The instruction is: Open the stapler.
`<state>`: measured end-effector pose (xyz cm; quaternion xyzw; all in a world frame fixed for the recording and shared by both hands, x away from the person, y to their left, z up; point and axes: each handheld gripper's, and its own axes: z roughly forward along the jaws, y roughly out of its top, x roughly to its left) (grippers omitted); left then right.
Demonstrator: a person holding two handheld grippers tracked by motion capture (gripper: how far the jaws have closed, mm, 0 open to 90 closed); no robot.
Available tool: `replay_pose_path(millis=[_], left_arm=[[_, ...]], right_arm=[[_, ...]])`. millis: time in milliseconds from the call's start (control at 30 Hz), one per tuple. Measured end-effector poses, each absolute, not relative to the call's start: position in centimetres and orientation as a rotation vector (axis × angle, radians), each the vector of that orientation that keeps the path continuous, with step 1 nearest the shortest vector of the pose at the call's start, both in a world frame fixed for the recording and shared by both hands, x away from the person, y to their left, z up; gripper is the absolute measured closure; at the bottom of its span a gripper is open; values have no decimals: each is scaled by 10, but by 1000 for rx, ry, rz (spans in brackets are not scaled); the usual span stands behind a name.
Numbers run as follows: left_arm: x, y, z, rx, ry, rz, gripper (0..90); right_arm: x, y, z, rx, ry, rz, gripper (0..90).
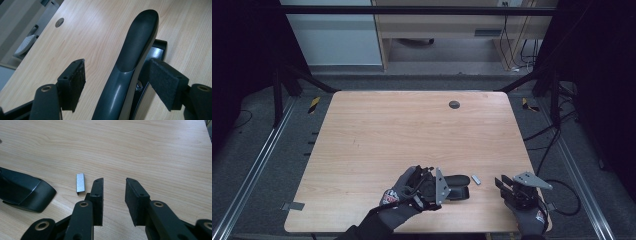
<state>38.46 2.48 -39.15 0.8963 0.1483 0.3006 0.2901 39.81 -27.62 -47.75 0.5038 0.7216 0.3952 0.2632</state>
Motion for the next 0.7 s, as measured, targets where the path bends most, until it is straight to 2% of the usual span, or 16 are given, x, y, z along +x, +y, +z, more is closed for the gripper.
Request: replay_pose_path(millis=[700], left_arm=[[384,-2,-405,2471,316,847,294]], right_arm=[[398,-276,-477,1387,1950,1083,693]])
